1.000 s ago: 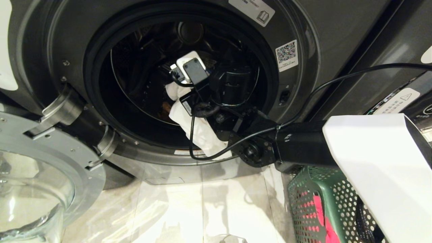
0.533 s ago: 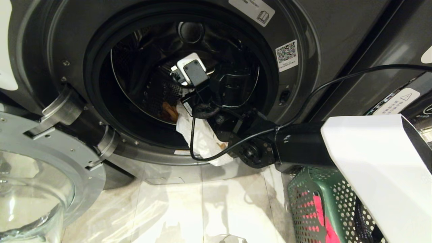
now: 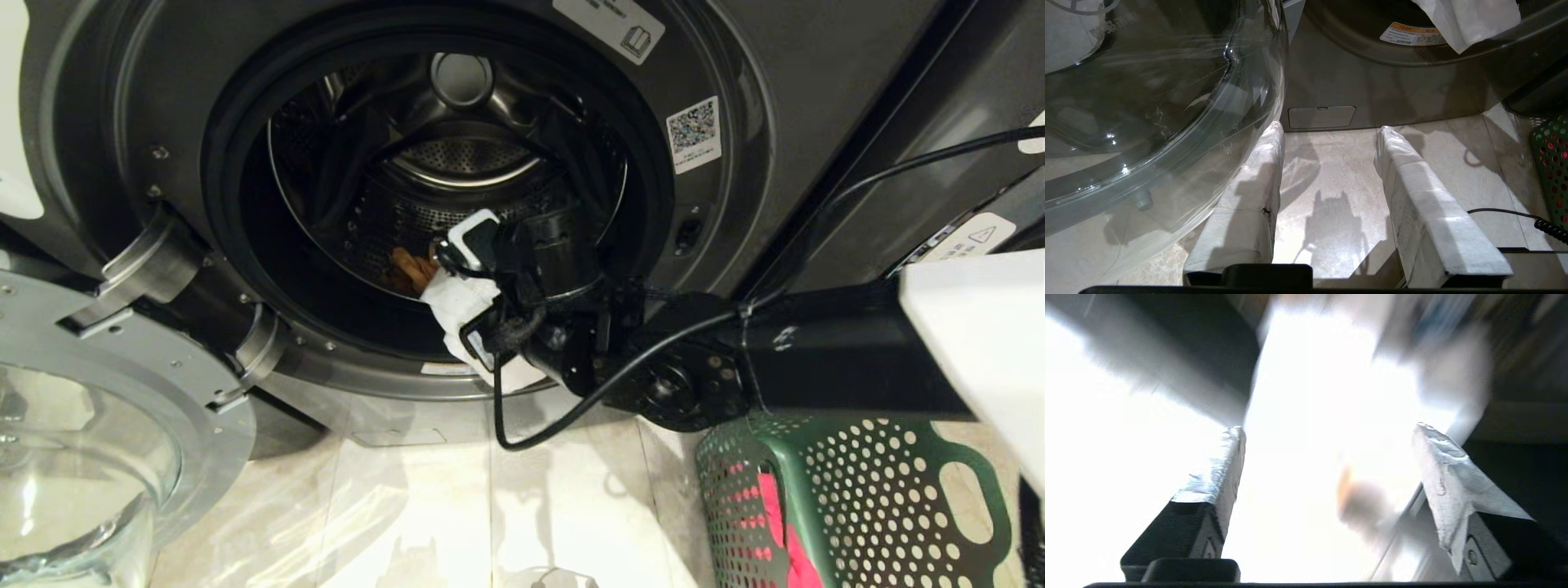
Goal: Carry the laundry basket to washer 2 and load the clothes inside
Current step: Place the clothes into the washing machine
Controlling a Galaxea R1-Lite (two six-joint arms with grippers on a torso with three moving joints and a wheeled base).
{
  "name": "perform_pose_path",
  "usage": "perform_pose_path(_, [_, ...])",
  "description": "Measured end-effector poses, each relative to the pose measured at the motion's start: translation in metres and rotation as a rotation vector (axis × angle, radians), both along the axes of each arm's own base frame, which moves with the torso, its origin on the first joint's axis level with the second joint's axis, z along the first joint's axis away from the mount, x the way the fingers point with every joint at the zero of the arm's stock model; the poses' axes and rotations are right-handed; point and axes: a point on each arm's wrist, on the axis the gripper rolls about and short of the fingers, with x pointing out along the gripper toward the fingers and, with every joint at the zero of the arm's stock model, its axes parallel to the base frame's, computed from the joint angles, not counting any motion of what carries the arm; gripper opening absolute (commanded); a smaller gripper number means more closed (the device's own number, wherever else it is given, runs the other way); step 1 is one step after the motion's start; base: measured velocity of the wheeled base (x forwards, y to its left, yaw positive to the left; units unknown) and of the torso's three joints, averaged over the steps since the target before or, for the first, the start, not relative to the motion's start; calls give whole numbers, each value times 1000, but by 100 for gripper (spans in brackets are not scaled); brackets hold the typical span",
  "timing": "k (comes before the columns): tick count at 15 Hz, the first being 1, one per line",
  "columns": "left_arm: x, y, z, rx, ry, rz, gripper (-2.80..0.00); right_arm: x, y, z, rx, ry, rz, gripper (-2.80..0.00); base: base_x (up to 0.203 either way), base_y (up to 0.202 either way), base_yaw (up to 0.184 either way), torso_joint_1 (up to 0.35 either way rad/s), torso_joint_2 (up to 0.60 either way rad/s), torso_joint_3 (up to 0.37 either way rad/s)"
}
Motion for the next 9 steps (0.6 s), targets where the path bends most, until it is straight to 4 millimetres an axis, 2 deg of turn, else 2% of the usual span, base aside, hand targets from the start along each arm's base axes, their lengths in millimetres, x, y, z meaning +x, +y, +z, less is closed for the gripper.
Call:
perform_pose_path(2, [0,0,0,0,0,0,-280,-23,-8,-6,-10,198,-29,0,0,0,0,0,0,0])
perform_pose_path(4, [0,0,0,0,0,0,-280,-45,-25,-3,-59,327,-60,0,0,0,0,0,0,0])
perform_pose_path(7, [0,0,0,0,0,0,-280,-86,-73,2,-201,476,-106,0,0,0,0,0,0,0])
perform_pose_path(9, [0,0,0,0,0,0,-280,-119,-118,1,-230,597,-194,0,0,0,0,0,0,0])
